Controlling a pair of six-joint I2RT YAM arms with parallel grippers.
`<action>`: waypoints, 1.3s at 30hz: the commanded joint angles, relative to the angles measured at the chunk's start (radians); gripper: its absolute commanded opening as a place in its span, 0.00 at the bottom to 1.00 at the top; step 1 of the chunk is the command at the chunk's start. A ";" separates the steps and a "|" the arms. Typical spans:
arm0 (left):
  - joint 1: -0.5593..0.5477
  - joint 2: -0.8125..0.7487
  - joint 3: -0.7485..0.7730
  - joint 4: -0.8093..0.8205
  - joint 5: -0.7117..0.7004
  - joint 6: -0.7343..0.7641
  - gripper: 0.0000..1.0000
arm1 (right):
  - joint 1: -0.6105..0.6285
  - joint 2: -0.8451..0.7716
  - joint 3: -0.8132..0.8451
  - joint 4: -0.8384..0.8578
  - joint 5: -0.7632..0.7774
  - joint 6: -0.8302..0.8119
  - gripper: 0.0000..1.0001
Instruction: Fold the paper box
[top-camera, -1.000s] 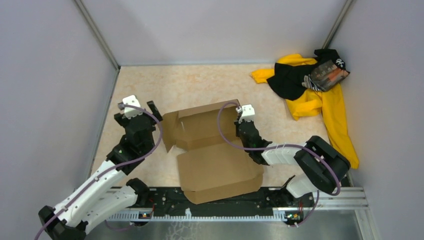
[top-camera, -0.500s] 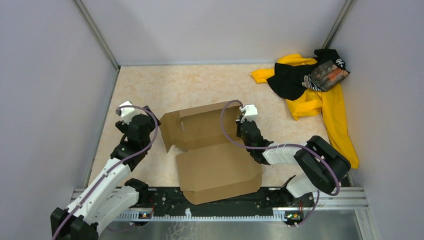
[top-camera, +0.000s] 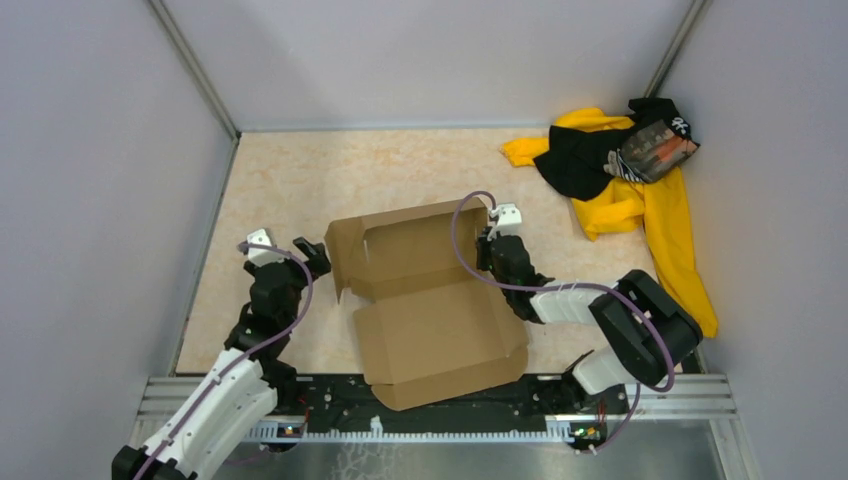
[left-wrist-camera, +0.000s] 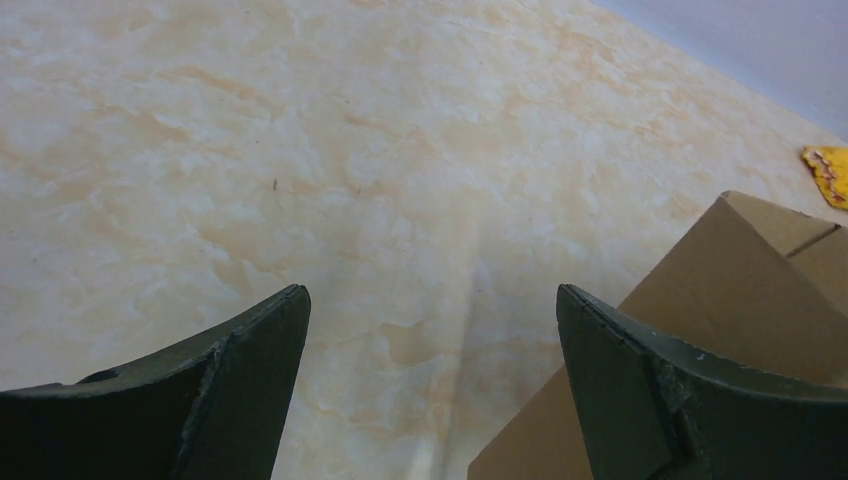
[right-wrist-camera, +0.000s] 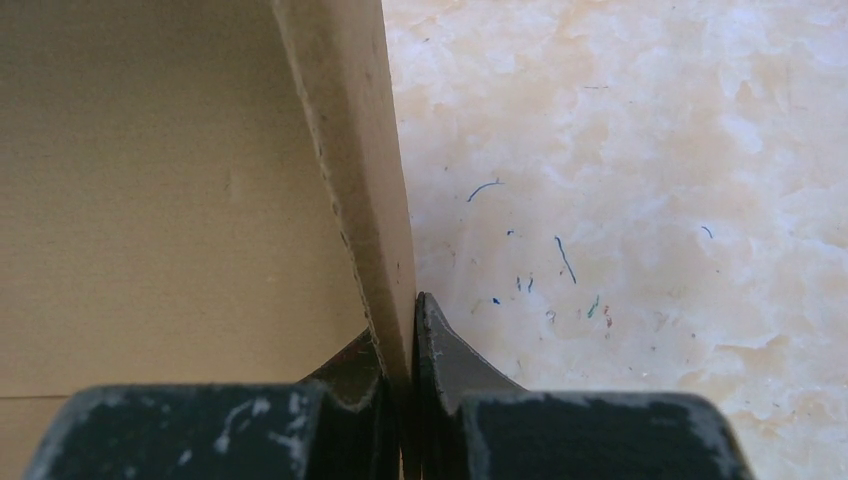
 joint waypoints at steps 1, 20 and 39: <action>0.012 -0.033 -0.056 0.166 0.146 0.052 0.97 | -0.009 -0.001 0.035 0.004 -0.083 0.034 0.00; 0.024 -0.033 -0.122 0.325 0.434 0.083 0.96 | -0.022 0.044 0.040 0.017 -0.128 0.055 0.00; 0.028 -0.125 -0.151 0.276 0.580 0.042 0.94 | -0.031 0.087 0.079 0.005 -0.140 0.068 0.00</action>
